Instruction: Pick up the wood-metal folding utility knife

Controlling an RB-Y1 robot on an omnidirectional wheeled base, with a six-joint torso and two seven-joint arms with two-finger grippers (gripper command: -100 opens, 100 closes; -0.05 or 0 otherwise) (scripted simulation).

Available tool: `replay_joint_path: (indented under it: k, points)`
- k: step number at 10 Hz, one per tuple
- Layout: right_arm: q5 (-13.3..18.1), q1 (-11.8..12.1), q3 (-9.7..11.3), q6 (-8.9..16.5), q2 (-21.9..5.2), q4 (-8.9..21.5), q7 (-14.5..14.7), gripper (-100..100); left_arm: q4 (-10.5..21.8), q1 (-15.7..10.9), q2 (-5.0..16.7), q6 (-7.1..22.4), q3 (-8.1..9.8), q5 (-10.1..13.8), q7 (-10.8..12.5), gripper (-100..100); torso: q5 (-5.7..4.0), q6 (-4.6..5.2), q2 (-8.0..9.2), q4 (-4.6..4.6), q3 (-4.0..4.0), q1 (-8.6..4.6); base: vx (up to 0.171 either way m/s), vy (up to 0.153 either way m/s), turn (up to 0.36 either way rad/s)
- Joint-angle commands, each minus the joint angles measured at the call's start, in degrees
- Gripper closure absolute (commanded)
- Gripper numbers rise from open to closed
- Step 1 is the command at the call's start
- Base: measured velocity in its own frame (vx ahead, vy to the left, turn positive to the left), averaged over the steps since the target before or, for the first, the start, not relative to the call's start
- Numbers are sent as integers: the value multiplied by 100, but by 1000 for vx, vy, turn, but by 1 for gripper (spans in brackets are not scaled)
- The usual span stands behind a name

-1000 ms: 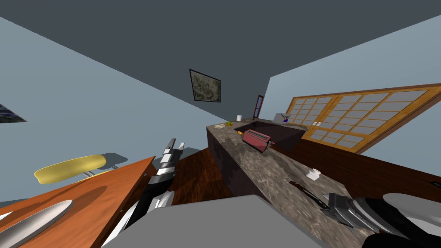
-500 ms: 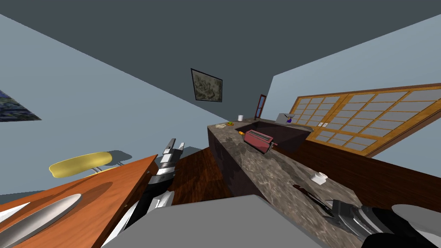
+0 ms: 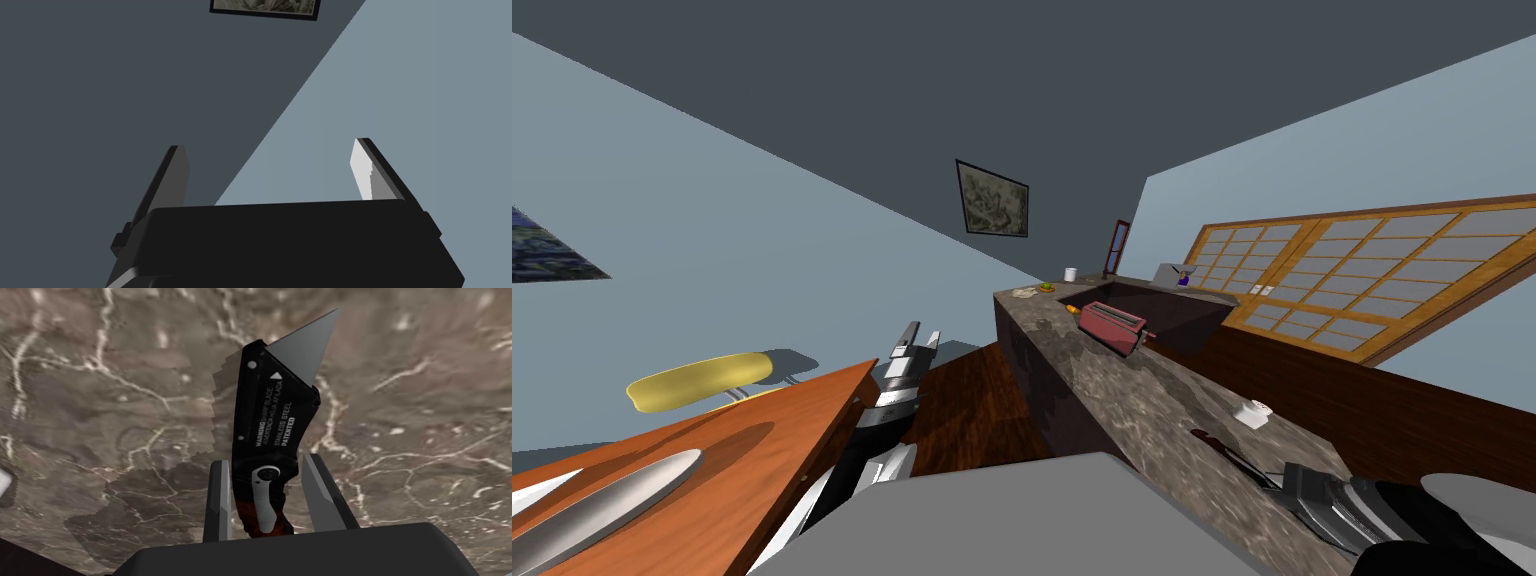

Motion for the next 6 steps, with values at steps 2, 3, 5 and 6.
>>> replay_joint_path:
  k: [2,3,5,6]
  points:
    - [-38,57,-67,-72,-164,-50,-70,100,0,0,0,0,0,0,0,0,0,0,0,0,0,0,7,7,-30]
    - [-57,81,-105,-109,-250,-69,-103,100,0,0,0,0,0,0,0,0,2,1,-4,-1,-2,5,18,24,-87]
    - [-68,85,-128,-149,-273,-41,-85,100,0,0,0,0,0,0,0,0,5,0,-2,0,-1,9,-1,6,-38]
    - [-70,84,-132,-162,-285,-41,-98,0,0,0,0,0,0,0,0,0,1,0,0,0,0,4,0,0,0]
